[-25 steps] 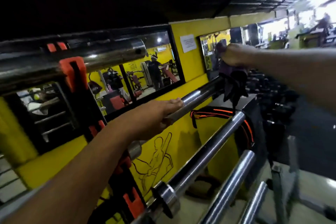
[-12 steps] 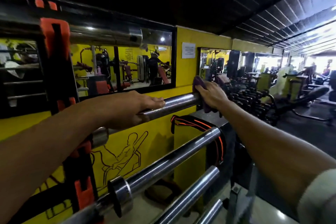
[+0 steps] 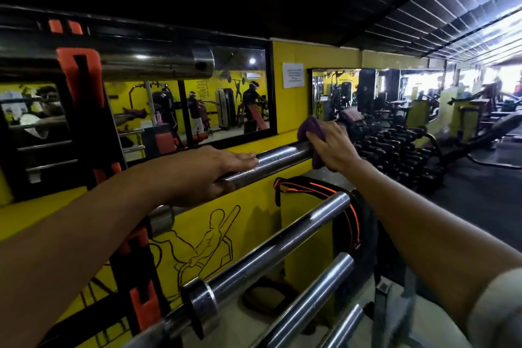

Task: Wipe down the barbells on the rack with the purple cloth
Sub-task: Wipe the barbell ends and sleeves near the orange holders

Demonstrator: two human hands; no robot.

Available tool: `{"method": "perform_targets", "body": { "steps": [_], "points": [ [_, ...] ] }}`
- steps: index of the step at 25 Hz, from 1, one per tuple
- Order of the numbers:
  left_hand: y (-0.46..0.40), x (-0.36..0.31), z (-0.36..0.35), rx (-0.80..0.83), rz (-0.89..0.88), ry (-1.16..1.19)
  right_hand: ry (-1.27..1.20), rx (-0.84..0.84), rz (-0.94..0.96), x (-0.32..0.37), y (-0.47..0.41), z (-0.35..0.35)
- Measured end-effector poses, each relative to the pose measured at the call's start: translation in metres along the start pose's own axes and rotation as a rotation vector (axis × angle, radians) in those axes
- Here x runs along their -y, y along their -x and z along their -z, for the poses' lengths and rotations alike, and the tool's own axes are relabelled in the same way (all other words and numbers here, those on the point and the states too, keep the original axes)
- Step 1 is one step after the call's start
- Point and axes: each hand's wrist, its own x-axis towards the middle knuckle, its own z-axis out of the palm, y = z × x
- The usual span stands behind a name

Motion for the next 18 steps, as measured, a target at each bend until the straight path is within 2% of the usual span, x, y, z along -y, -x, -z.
{"method": "perform_targets", "body": {
  "steps": [2, 4, 7, 9, 11, 15, 17, 18],
  "points": [
    [-0.001, 0.002, -0.001, -0.008, 0.009, 0.021, -0.078, -0.100, -0.207, 0.013, 0.000, -0.005],
    [-0.002, 0.002, -0.001, -0.004, 0.014, 0.038, -0.187, -0.208, -0.302, 0.040, 0.013, -0.014],
    [-0.003, 0.002, -0.001, -0.002, 0.015, 0.040, -0.331, -0.314, -0.174, 0.073, 0.045, -0.042],
    [-0.002, 0.002, 0.000, -0.004, 0.014, 0.033, -0.276, -0.357, -0.002, 0.068, 0.056, -0.049],
    [-0.001, 0.001, -0.001, -0.004, 0.003, 0.017, -0.205, -0.365, 0.035, 0.040, 0.045, -0.045],
    [-0.001, 0.001, -0.001, -0.013, -0.017, 0.010, -0.281, -0.320, -0.366, 0.030, 0.014, -0.026],
    [-0.001, 0.001, -0.001, -0.026, -0.021, 0.013, -0.385, -0.296, -0.426, 0.053, 0.021, -0.031],
    [-0.002, 0.001, 0.000, -0.032, -0.021, 0.016, -0.392, -0.265, -0.394, 0.061, 0.032, -0.032]
  ]
}}
